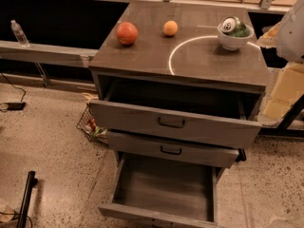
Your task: Pick green can from white bowl and place on counter
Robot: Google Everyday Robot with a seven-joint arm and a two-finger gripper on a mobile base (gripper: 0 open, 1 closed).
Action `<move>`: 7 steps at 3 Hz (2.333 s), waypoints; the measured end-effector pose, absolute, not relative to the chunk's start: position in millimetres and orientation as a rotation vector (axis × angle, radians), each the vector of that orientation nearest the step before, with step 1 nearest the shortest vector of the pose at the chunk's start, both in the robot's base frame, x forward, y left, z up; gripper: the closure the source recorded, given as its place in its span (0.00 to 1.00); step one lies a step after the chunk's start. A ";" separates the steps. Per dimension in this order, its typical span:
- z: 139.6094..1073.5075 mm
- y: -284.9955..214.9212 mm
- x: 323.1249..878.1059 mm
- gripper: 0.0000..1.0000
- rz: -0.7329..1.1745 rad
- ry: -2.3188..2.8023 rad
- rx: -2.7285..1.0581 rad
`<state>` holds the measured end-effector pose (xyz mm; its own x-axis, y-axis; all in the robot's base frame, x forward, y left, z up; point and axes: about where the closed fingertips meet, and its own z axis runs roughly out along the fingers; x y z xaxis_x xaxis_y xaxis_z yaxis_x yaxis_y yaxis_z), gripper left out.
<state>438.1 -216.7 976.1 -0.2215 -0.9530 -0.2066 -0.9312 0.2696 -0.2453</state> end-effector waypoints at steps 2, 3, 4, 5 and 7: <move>982.1 -233.5 461.3 0.00 -0.123 2.249 -1.492; 972.4 -273.4 476.5 0.00 -0.108 2.262 -1.213; 953.9 -297.3 484.6 0.00 -0.047 2.203 -1.030; 959.0 -309.6 519.9 0.00 -0.050 2.044 -0.937; 1027.5 -337.4 573.5 0.00 -0.188 1.878 -0.834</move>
Offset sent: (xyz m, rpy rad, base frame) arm 0.0890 -0.0847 0.0270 0.3132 -0.3759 -0.5482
